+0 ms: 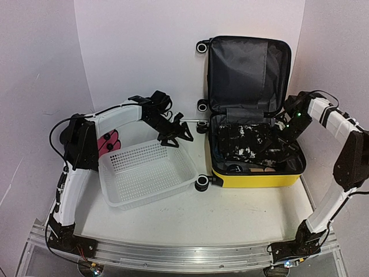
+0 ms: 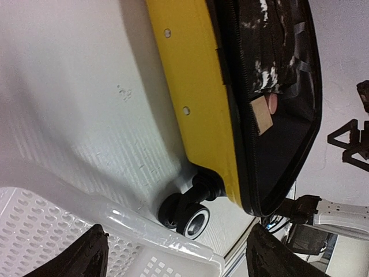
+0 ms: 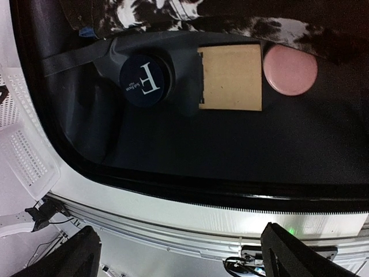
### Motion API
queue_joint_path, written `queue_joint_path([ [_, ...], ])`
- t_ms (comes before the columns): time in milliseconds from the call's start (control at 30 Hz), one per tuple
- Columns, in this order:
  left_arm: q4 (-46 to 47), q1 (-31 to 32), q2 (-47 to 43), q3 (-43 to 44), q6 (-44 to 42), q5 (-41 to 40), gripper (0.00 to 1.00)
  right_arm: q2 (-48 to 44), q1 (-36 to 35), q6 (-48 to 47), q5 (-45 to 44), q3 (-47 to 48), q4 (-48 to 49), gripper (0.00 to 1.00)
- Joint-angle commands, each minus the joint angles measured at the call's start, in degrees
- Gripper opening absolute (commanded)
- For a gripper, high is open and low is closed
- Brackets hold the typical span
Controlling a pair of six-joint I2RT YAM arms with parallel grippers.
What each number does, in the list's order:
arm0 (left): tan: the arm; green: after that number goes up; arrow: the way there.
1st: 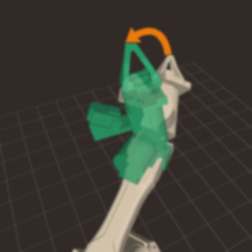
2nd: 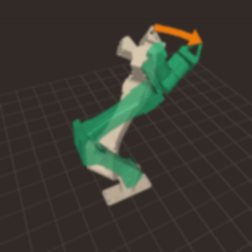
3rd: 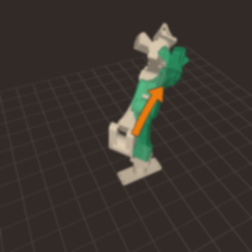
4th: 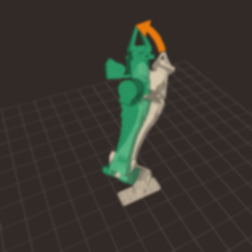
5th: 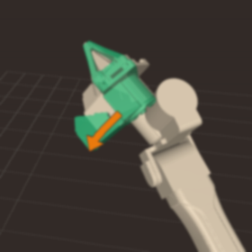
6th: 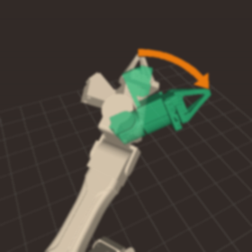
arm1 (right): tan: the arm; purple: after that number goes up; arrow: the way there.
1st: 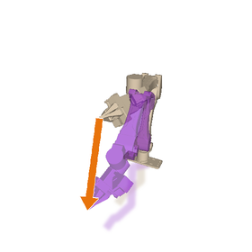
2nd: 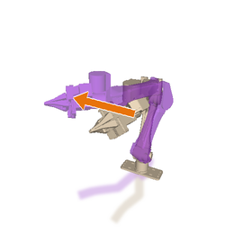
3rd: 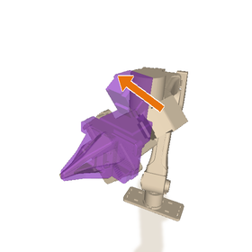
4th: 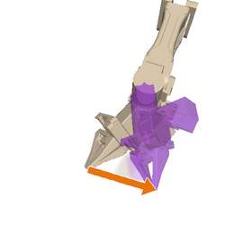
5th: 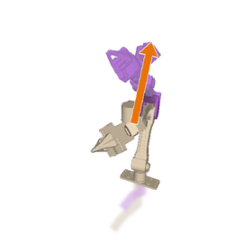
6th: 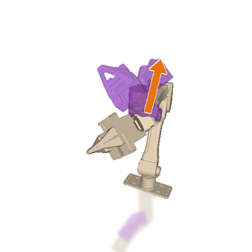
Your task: Open, take out, and arrange the luggage
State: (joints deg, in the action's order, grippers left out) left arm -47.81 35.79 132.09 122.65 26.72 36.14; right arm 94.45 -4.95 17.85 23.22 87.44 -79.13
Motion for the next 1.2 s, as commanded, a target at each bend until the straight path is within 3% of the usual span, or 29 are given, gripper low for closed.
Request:
queue_joint_path([
  [0,1.7,0.5,4.0,8.5,-0.4,5.8,0.83,1.8,-2.5,0.0,-0.3,5.1,2.2,0.98],
  [133,2.0,0.8,9.1,15.2,0.7,10.0,0.83,3.5,-4.8,0.3,-2.2,6.8,2.8,0.98],
  [300,2.5,1.0,8.9,16.6,0.1,12.6,0.84,6.3,-7.7,-0.2,-7.9,9.6,3.0,0.98],
  [533,2.5,1.1,-2.3,11.7,-3.8,9.4,0.84,11.9,-13.9,-8.9,-17.4,15.8,5.2,0.98],
  [667,2.5,1.0,-10.4,5.9,-6.4,5.8,0.84,14.6,-17.6,-15.6,-22.9,16.9,10.4,0.89],
  [867,1.6,1.0,-21.4,-7.7,-9.0,0.5,0.84,20.4,-20.6,-23.2,-24.4,18.6,17.0,0.59],
  [1167,0.0,1.0,-30.3,-17.3,-7.6,-6.2,0.82,31.5,-24.2,-26.2,-30.6,25.4,19.5,0.51],
])
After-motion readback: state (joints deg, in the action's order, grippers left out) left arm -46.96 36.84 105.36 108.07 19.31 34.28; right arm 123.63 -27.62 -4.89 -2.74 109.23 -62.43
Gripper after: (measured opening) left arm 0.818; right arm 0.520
